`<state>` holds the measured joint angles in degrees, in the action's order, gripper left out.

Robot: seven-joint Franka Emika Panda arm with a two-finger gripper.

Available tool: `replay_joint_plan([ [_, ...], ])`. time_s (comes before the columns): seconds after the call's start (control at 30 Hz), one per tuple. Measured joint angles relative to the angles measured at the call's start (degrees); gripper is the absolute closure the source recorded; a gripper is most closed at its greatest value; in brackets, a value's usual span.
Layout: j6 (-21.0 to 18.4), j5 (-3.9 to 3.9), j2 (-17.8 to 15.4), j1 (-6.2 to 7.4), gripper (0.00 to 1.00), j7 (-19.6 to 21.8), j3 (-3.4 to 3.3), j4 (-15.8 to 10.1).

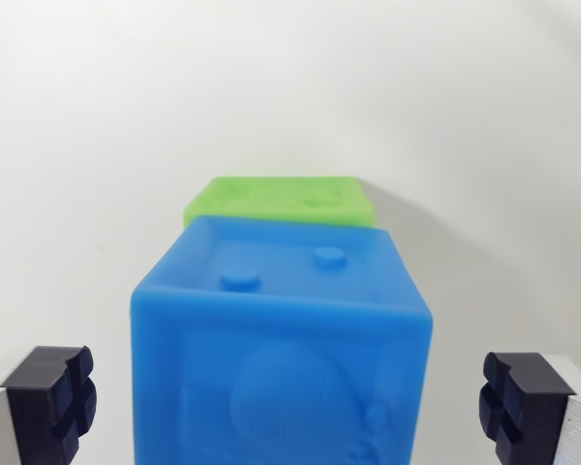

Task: Stack cube

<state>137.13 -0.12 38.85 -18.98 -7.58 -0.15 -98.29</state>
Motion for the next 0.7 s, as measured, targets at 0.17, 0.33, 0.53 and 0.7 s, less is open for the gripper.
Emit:
replay_joint_plan([
  [0.17,-1.4,0.00,-1.5,0.00,0.00,0.0,0.00,-0.2],
  [0.33,-2.9,0.00,-3.2,0.00,0.00,0.0,0.00,-0.2],
  [0.53,-5.1,0.00,-5.4,0.00,0.00,0.0,0.00,-0.2],
  [0.7,-7.0,0.00,-7.0,0.00,0.00,0.0,0.00,0.0],
])
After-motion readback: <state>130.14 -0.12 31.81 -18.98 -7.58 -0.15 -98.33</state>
